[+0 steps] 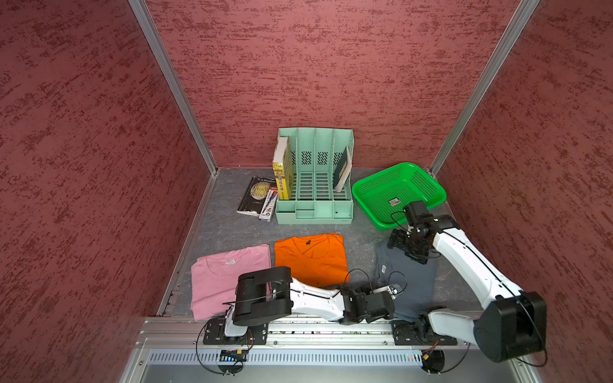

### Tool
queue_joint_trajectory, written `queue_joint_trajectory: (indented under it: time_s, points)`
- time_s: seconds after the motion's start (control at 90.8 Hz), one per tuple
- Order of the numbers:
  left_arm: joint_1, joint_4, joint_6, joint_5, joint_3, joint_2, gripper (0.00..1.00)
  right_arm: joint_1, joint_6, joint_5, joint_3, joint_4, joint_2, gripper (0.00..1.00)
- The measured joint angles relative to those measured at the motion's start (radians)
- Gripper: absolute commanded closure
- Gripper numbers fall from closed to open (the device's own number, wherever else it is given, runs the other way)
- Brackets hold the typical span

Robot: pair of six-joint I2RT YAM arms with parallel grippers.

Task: Put the folded t-shirts into the basket
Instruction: Pick up the T-shirt from the center of the board.

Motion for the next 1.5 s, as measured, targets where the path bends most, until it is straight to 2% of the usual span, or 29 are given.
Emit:
queue_joint_trajectory:
  time_s: [0.143, 0.408, 0.551, 0.871, 1.058, 1.377, 1.444, 1.499]
  points:
    - [-0.016, 0.003, 0.0, -0.041, -0.083, -0.074, 1.0, 0.136, 0.001, 0.048, 0.082, -0.02, 0.144, 0.11]
    - [-0.016, 0.092, 0.016, -0.076, -0.236, -0.233, 1.0, 0.277, 0.016, 0.123, 0.176, -0.052, 0.336, 0.11]
    - [-0.016, 0.143, 0.037, -0.076, -0.285, -0.257, 1.0, 0.346, 0.042, 0.135, 0.243, -0.053, 0.42, 0.11]
    - [-0.031, 0.159, 0.064, -0.094, -0.296, -0.274, 1.0, 0.391, 0.072, 0.141, 0.302, -0.032, 0.566, 0.12]
    - [-0.045, 0.166, 0.071, -0.105, -0.325, -0.33, 1.0, 0.403, 0.079, 0.238, 0.314, -0.032, 0.631, 0.15]
    - [-0.047, 0.165, 0.071, -0.115, -0.371, -0.399, 1.0, 0.403, 0.068, 0.314, 0.348, -0.03, 0.693, 0.3]
    - [-0.048, 0.164, 0.07, -0.118, -0.376, -0.401, 1.0, 0.404, 0.066, 0.324, 0.356, -0.03, 0.7, 0.39]
    - [-0.05, 0.161, 0.07, -0.121, -0.379, -0.402, 1.0, 0.404, 0.066, 0.33, 0.364, -0.027, 0.71, 0.51]
